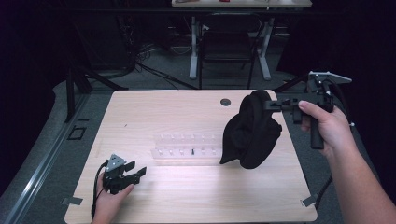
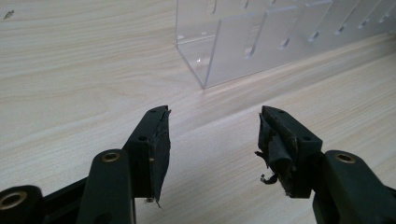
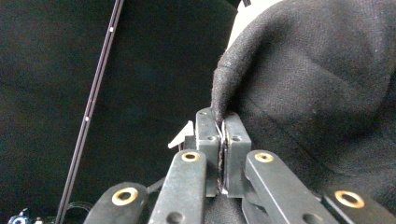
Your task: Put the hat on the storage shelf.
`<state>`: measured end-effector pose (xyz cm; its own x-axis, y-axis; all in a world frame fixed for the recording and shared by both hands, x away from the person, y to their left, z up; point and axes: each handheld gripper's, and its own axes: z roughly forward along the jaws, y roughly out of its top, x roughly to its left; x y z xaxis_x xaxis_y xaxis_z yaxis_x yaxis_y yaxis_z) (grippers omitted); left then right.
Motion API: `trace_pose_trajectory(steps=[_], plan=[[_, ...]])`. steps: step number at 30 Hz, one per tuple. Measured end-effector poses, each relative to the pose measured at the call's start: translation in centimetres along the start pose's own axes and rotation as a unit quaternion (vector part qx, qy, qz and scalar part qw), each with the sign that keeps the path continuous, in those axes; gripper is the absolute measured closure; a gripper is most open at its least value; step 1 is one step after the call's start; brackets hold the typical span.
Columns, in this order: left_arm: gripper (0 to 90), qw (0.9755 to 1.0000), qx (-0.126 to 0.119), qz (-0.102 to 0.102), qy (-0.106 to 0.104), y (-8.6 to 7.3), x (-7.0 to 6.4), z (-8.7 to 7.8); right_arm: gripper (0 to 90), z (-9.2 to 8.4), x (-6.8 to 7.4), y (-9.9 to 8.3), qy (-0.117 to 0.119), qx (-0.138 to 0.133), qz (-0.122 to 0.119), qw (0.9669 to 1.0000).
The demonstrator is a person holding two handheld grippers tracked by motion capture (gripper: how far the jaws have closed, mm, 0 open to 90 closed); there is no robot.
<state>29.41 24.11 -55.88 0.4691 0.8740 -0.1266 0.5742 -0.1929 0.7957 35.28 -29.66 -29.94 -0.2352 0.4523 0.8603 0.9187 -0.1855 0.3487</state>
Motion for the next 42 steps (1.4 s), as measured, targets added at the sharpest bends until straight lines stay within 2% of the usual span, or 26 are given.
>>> trace_pose_trajectory(steps=[10,18,32,42], plan=[[43.9,1.0000,-0.002,0.001,-0.001,0.0,0.1,-0.1,88.2,1.1,1.8,0.8,0.000,0.006,-0.013,0.9999],[43.9,1.0000,-0.002,0.000,-0.001,0.1,0.2,-0.1,88.3,2.4,2.7,1.3,-0.004,0.014,-0.017,0.9997],[43.9,1.0000,-0.003,-0.001,-0.002,0.1,0.3,-0.2,88.3,5.4,3.6,2.2,-0.004,0.032,-0.023,0.9992],[43.9,1.0000,-0.005,0.001,-0.004,0.1,0.2,-0.2,88.3,7.8,3.5,2.5,-0.003,0.041,-0.025,0.9988]])
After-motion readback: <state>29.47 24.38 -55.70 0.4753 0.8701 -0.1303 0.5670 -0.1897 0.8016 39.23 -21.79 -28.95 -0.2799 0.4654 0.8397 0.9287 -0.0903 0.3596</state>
